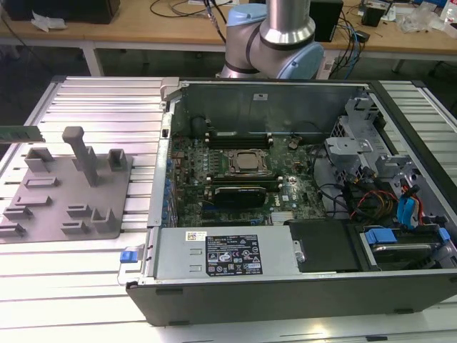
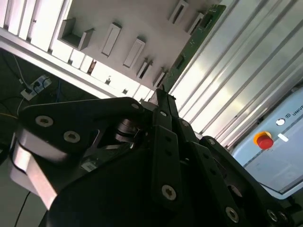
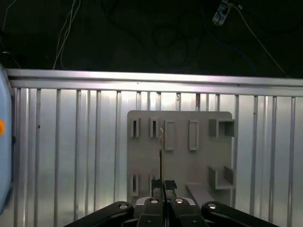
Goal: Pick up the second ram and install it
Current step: 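Pick up the second ram and move it above second insertion slot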
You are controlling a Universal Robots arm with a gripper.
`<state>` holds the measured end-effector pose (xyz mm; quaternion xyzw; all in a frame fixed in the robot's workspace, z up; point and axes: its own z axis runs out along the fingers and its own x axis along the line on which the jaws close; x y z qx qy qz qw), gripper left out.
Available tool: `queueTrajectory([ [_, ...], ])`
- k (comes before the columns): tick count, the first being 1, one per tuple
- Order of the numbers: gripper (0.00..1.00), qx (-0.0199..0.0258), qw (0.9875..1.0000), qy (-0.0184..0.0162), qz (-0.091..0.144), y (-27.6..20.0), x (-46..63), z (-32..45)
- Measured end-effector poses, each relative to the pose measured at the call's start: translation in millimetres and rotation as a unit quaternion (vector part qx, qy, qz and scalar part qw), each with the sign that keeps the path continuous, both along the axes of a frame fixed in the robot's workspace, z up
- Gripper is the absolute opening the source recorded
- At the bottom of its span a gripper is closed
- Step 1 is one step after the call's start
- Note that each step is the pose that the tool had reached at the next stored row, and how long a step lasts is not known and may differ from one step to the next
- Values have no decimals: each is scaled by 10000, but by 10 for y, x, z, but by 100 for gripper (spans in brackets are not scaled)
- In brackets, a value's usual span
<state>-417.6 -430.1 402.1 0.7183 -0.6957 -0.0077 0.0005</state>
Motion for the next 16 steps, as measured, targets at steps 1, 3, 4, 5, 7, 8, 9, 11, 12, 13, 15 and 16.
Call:
queueTrajectory([
  [1,9,0,10000,0,0,0,1,51],
  [3,9,0,10000,0,1,0,2,174],
  [4,9,0,10000,-1,1,0,2,189],
  [5,9,0,10000,-1,0,0,2,189],
  [7,9,-1,10000,1,1,0,17,192],
  [8,9,0,10000,0,1,0,31,191],
  [9,9,0,10000,0,1,0,51,191],
  [11,9,0,10000,0,0,0,140,191],
  [12,9,0,10000,0,1,0,165,191],
  [13,9,0,10000,0,0,1,202,190],
  [15,9,0,10000,0,1,0,267,190],
  [16,9,0,10000,0,1,0,296,191],
])
